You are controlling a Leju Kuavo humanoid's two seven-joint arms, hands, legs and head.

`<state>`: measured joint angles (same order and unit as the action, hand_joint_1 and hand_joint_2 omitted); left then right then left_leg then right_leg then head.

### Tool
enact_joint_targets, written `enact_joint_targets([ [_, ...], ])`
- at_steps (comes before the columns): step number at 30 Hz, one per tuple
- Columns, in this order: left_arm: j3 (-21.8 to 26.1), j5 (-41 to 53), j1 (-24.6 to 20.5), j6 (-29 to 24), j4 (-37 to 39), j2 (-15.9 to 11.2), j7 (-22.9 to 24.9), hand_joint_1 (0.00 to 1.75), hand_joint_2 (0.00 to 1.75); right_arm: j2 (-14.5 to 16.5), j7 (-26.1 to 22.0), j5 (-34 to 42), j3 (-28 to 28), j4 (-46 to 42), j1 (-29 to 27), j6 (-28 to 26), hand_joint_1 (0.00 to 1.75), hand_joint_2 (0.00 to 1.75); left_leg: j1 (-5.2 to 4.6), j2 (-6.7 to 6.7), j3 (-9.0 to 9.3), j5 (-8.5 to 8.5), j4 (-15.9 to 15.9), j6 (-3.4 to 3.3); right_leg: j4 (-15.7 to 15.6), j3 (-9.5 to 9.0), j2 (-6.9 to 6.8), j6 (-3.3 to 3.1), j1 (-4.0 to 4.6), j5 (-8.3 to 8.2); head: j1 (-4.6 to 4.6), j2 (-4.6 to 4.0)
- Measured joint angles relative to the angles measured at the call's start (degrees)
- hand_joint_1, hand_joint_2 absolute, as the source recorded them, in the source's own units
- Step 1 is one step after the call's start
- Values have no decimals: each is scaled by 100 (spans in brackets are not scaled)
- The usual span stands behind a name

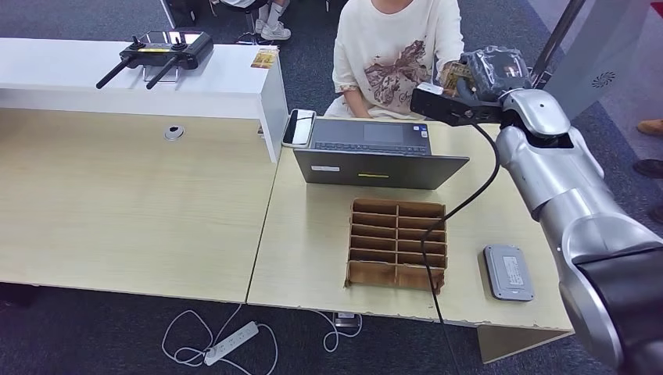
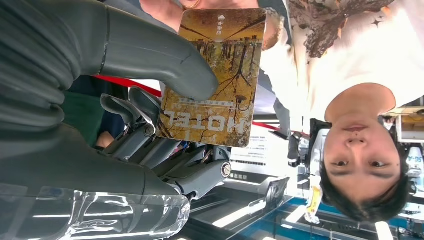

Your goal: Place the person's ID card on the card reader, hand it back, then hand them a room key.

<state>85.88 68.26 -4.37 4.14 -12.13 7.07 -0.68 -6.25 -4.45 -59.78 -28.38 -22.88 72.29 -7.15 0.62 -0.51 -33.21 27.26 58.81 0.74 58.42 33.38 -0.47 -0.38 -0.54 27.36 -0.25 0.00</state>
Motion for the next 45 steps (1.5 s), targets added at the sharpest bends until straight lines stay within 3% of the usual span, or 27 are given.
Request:
enact_joint_targets([
  [10, 0, 5, -1, 4, 0, -1, -39, 0, 175, 0, 114, -93, -20, 45, 12, 111, 175, 175, 0, 0, 0, 0, 0, 0, 0, 0, 0, 0, 0, 0, 1, 0],
  [11, 0, 3, -1, 4, 0, -1, -41, 0, 175, 0, 126, -101, -23, 47, 15, 122, 164, 175, 0, 0, 0, 0, 0, 0, -1, 0, 0, 0, 0, 0, 1, 0],
  [12, 0, 1, -1, 4, 0, -1, -42, 0, 175, 0, 136, -113, -26, 52, 19, 139, 134, 175, 0, 0, 0, 0, 0, 0, 0, 0, 0, 0, 0, 0, 0, 0],
  [14, 1, -9, 0, 4, 0, -1, -42, 0, 175, 0, 161, -149, -32, 63, 27, 167, 47, 175, 0, 0, 0, 0, 0, 0, 0, 0, 0, 0, 0, 0, 0, 0],
  [15, 1, -14, 0, 4, 0, -1, -42, 0, 175, 0, 176, -169, -34, 68, 31, 178, 14, 175, 0, 0, 0, 0, 0, 0, 0, 0, 0, 0, 0, 0, 0, 0],
  [16, 2, -21, 0, 4, 0, -1, -42, 0, 175, 0, 191, -185, -37, 72, 33, 181, 0, 175, 0, 0, 0, 0, 0, 0, 0, 0, 0, 0, 0, 0, 1, 0],
  [32, 90, -107, 4, -12, 0, 1, -52, 0, 175, -90, 302, -98, -56, 96, 58, -20, 0, 175, 0, 1, 2, 0, 1, 0, -1, 1, 2, 0, 0, 0, 0, 0],
  [45, 117, -206, 24, -36, 0, 4, -96, 0, 175, -658, -145, 310, 316, -46, 181, -13, 0, 175, -1, -1, 1, 1, 3, -1, -4, 2, 1, 1, -2, 0, 0, 0],
])
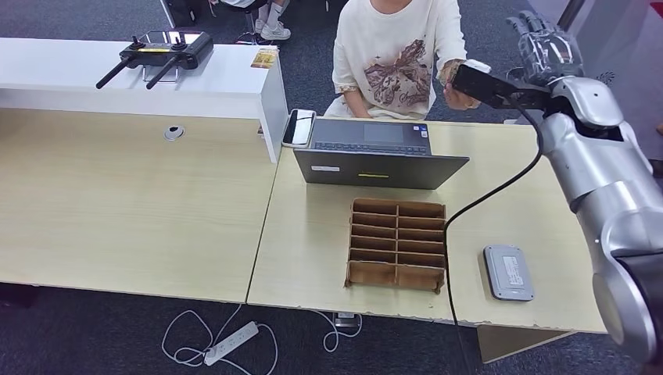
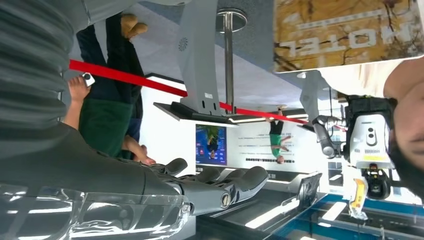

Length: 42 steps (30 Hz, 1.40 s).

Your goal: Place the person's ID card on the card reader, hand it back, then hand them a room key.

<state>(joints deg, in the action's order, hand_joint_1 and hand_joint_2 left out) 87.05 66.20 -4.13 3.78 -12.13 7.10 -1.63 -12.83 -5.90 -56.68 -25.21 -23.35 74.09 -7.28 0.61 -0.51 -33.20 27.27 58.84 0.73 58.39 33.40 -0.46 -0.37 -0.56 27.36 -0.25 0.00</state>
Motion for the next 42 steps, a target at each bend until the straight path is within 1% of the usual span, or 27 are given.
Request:
enact_joint_targets([
  [5, 31, -49, 3, -22, 0, 15, -9, 0, 175, -316, -317, 315, 185, -203, -120, -36, 0, 175, 1, -1, 0, 0, 0, 0, 0, 1, -2, 0, 1, 0, 1, 0],
  [8, 33, -84, 5, -35, 0, 30, -15, 0, 175, -555, -518, 612, 335, -431, -316, -43, 0, 175, 0, -2, -1, 1, 1, -1, -2, 0, -3, 0, 1, 0, 0, 0],
  [16, 35, -148, 10, -68, 0, 57, -16, 0, 175, -1234, -735, 1400, 762, -1516, -1303, 44, 0, 175, 0, -3, -3, 5, 1, -3, -5, 0, -3, 1, 0, 0, 1, 0],
  [23, 38, -219, 8, -120, 0, 87, -16, 0, 175, -1568, -968, 2333, 1273, -2596, -2305, 270, 0, 175, 1, -4, -3, 7, 0, -5, -5, 0, -4, 2, 1, 2, 1, 0],
  [25, 38, -238, 6, -139, 0, 97, -16, 0, 175, -1614, -1027, 2788, 1485, -2947, -2663, 491, 0, 175, 2, -4, -3, 7, 0, -5, -5, 0, -4, 2, 2, 3, 1, 0],
  [29, 38, -279, 7, -157, 0, 114, -15, 0, 175, -1668, -1075, 4151, 2039, -3707, -3476, 1313, 0, 175, 1, -10, -6, 8, -1, -6, -6, 0, -8, 3, 2, 4, 1, 0],
  [33, 38, -327, 9, -187, 0, 120, -4, 0, 175, -1740, -1076, 5275, 2568, -4307, -4181, 2023, 0, 175, 0, -11, -10, 9, -1, -8, -7, 1, -10, 4, 1, 4, 0, 0],
  [39, 39, -426, 9, -241, 0, 140, 2, 0, 175, -1873, -1091, 6333, 3127, -4898, -4937, 2668, 0, 175, 0, -11, -9, 10, 0, -9, -8, 1, -10, 4, 0, 5, 0, 0],
  [42, 39, -458, 9, -268, 0, 158, 3, 0, 175, -1877, -1118, 6789, 3375, -5319, -5477, 2924, 0, 175, 1, -15, -12, 10, -1, -9, -8, 0, -16, 5, 1, 6, 0, 0],
])
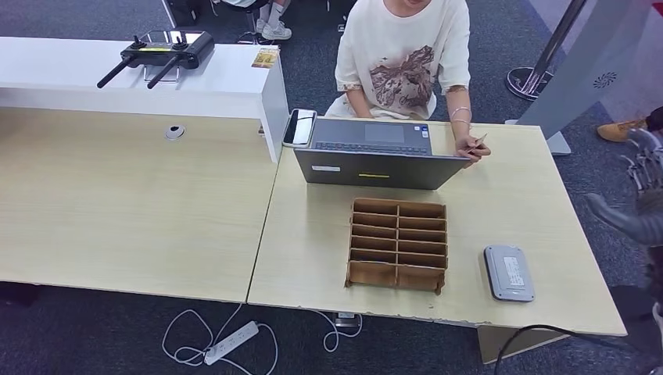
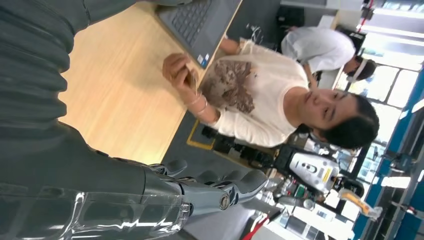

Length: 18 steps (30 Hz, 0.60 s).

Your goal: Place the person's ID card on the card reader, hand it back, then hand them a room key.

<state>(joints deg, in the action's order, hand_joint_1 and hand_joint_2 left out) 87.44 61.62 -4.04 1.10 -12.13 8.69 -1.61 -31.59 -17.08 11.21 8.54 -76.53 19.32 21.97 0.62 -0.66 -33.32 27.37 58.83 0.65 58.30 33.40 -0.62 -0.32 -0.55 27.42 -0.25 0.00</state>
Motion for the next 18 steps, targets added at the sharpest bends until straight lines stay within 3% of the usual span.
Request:
enact_joint_targets([
  [10, 1, -40, -6, -56, 0, 69, 46, 0, 175, 285, 28, 684, 486, -1346, -1552, 356, 0, 175, 0, 1, 0, 4, -4, 0, 0, 3, 0, 1, 1, 5, 1, 0],
  [18, 1, -62, -7, -115, 0, 118, 52, 0, 175, 791, -314, 237, 538, -2223, -2461, 29, 0, 175, 0, 6, 1, 4, -4, 0, 1, 2, 5, 0, 1, 6, 1, 0],
])
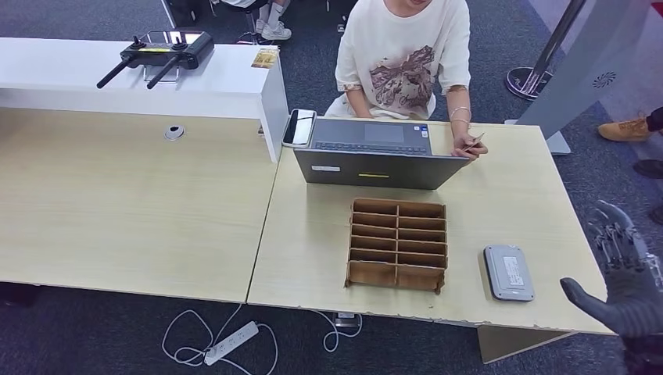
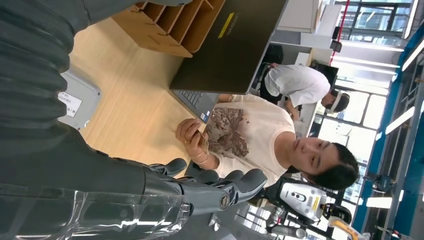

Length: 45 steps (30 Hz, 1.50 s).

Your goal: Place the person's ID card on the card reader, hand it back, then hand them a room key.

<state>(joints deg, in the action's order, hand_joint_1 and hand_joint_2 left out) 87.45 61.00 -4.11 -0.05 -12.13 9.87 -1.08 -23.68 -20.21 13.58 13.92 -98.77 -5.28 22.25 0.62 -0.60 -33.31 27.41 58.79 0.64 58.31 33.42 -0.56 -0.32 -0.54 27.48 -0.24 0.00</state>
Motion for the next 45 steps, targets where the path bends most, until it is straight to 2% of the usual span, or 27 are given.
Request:
enact_joint_targets([
  [4, 0, -19, -2, -22, 0, 20, 16, 0, 175, 222, -84, -177, -16, -254, -231, -168, 0, 175, 0, 3, 1, 0, 0, 0, 0, 0, 3, 0, 0, 0, -1, 0],
  [7, 0, -44, -2, -61, 0, 38, 56, 0, 175, 479, -193, -601, -56, -427, -347, -489, 0, 175, 0, 4, 2, 0, 0, 0, 0, 0, 4, 0, 0, 0, 0, 0],
  [12, 0, -46, -6, -96, 0, 80, 120, 0, 175, 1005, -319, -1612, -286, -820, -620, -1235, 0, 175, 1, 3, 3, 0, -1, 0, 1, 0, 4, -1, 1, 1, 0, 0],
  [16, -1, -36, -9, -108, 0, 104, 179, 0, 175, 1356, -333, -2594, -486, -1114, -901, -2130, 0, 175, 1, 3, 3, 1, -2, 2, 1, 0, 3, -3, 1, 4, -1, 0],
  [19, -1, -31, -12, -116, 0, 113, 217, 0, 175, 1640, -336, -3049, -638, -1269, -1112, -2572, 0, 175, 1, 6, 3, 2, -3, 3, 1, 0, 5, -4, 1, 5, -1, 0],
  [26, -2, -47, -14, -171, 0, 145, 258, 0, 175, 2221, 230, -4793, -979, -1447, -1287, -3487, 0, 175, 1, 13, 5, 2, -4, 3, 1, -1, 9, -3, 1, 5, -1, 0],
  [31, -2, -48, -14, -177, 0, 157, 258, 0, 175, 2403, 564, -5935, -1125, -1564, -1318, -4024, 0, 175, 0, 14, 5, 2, -4, 3, 1, -2, 9, -3, 0, 5, -1, 0],
  [39, -2, -66, -15, -179, -1, 167, 239, 0, 175, 2430, 910, -6978, -1316, -1545, -1309, -4557, 0, 175, 0, 14, 5, 2, -4, 3, 1, -2, 9, -4, 0, 5, -1, 0],
  [45, -2, -97, -15, -154, 0, 167, 206, 0, 175, 2429, 1673, -8685, -1500, -1455, -1261, -4915, 0, 175, 1, 14, 5, 2, -4, 3, 2, -2, 8, -4, 1, 5, 0, 0],
])
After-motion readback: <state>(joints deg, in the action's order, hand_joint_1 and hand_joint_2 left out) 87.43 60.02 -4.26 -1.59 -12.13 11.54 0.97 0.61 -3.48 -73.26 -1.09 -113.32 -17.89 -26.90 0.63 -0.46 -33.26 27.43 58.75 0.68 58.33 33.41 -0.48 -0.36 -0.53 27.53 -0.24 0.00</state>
